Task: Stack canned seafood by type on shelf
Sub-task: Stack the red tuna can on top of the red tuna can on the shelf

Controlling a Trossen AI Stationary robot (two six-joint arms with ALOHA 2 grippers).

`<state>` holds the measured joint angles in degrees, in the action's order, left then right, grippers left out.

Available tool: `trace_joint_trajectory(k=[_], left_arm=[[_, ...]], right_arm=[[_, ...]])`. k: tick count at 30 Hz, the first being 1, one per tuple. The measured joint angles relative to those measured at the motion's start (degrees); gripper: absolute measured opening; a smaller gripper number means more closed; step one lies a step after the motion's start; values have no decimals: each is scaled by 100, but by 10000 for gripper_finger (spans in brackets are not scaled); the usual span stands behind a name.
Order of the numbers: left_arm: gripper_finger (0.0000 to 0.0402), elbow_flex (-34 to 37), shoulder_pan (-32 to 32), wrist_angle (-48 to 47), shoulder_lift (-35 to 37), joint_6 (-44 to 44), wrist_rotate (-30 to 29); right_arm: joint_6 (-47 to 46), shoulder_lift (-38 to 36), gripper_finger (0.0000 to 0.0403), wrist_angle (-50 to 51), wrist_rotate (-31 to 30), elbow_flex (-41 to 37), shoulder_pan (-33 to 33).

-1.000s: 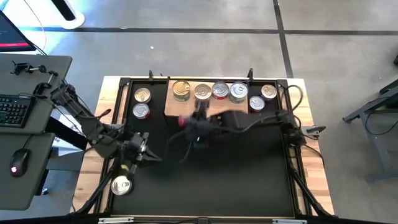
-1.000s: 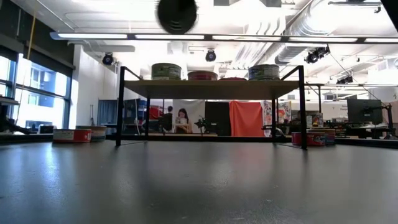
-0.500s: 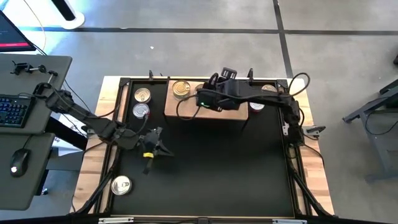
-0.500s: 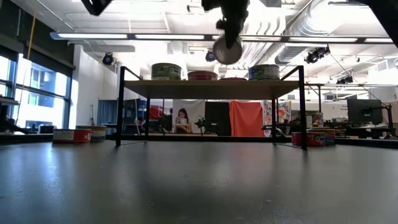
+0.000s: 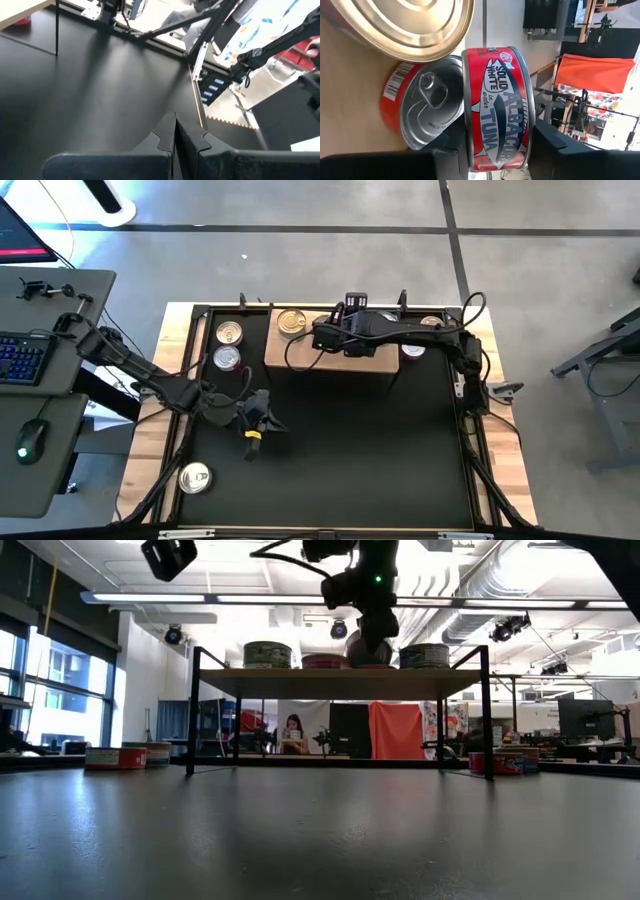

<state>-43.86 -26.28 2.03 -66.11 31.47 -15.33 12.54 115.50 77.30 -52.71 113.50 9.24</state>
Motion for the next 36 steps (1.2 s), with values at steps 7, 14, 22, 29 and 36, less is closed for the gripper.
trace_joint_trajectory(k=[7, 14, 22, 29, 36], left_arm=[[0, 0, -5, 249, -192, 255, -15], [0, 0, -5, 257, -207, 301, 149], [0, 0, -29, 257, -207, 299, 151], [0, 0, -157, 253, -207, 291, 150], [0, 0, -204, 251, -207, 286, 133]], right_arm=[[61, 0, 123, -76, -2, 0, 165], [44, 0, 127, -120, 26, 0, 177], [-103, 0, 157, -105, 72, 0, 163], [-6, 0, 161, -17, 104, 0, 161], [-5, 0, 162, -3, 593, 2, 161]])
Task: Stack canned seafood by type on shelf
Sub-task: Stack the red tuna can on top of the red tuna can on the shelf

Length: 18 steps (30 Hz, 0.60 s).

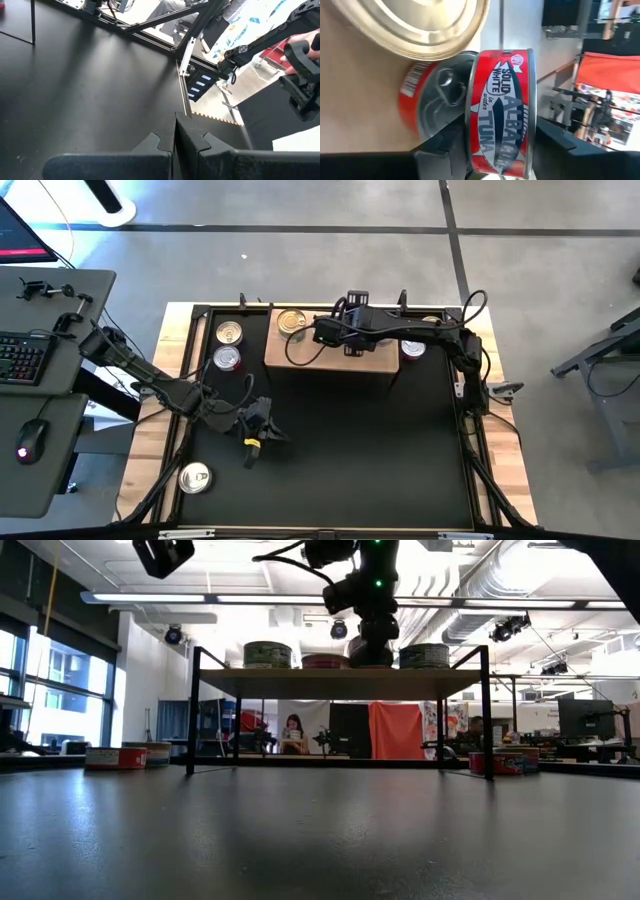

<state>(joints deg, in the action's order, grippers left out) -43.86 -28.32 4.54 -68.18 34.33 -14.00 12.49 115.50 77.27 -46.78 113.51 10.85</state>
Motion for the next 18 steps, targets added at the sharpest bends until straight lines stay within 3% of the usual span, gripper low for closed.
trace_joint_trajectory(k=[7, 18], left_arm=[[0, 0, 2, 0, 0, 0, -4], [0, 0, 2, 0, 2, 0, -4]], right_arm=[[-50, 0, 172, 3, 209, 9, -60], [-232, 0, 244, 405, 277, 9, -229]])
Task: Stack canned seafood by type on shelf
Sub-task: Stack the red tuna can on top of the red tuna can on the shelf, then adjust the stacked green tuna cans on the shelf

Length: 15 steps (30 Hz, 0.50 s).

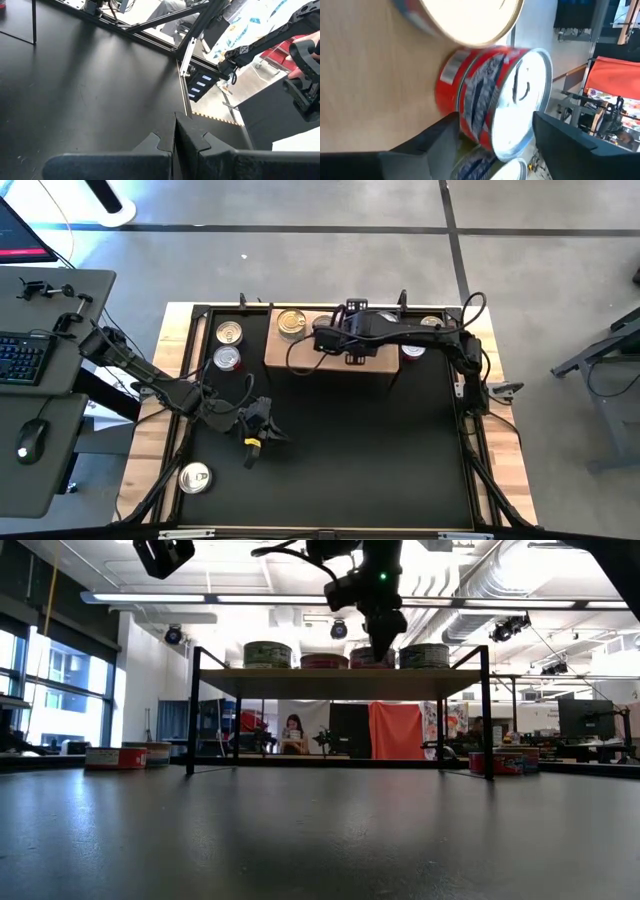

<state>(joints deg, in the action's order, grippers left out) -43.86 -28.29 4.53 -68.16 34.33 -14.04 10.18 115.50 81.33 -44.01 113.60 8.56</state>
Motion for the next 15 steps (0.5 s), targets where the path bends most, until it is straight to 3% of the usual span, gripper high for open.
trace_joint_trajectory(k=[9, 15], left_arm=[[0, 0, 0, -2, 0, 0, 7], [0, 0, -120, -3, 199, -287, 773]], right_arm=[[-417, 0, 266, 454, -15, 101, -3], [-401, 0, 266, 460, 483, 742, -106]])
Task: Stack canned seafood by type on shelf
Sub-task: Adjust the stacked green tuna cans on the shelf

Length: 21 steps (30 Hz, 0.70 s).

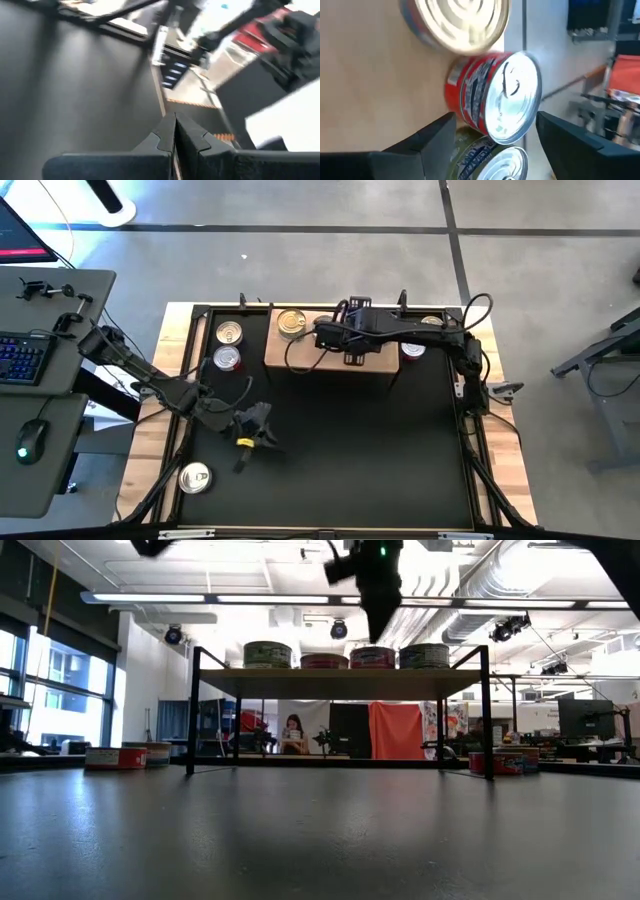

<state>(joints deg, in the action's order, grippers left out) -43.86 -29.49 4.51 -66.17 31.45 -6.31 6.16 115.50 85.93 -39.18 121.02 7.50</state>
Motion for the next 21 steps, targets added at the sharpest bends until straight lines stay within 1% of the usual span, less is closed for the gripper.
trace_joint_trajectory(k=[4, 7, 10, 12, 14, 16, 17, 19, 21], left_arm=[[0, -2, -162, -4, 363, -469, 69], [0, -10, -204, -4, 757, -769, -85], [0, -11, -194, -40, 1168, -1095, -442], [0, -11, -136, -92, 1432, -1263, -790], [0, -75, 31, -237, 1681, -1257, -1258], [0, -366, 364, -922, 1859, -1037, -1792], [0, -598, 607, -1456, 1919, -904, -1955], [0, -1107, 1188, -2691, 1911, -711, -1949], [0, -1650, 1839, -3786, 1771, -641, -1624]], right_arm=[[-282, 0, 266, 66, 255, 628, -59], [-752, 0, 266, 60, 325, 1105, -120], [-1320, -22, 266, -134, 400, 1410, -187], [-1527, -168, 266, -448, 545, 1275, -244], [-1533, -243, 266, -536, 740, 1197, -307], [-1413, -254, 266, -501, 1032, 1197, -365], [-1409, -254, 266, -473, 1136, 1197, -403], [-1436, -254, 266, -394, 1322, 1193, -479], [-1433, -254, 266, -389, 1594, 1193, -546]])
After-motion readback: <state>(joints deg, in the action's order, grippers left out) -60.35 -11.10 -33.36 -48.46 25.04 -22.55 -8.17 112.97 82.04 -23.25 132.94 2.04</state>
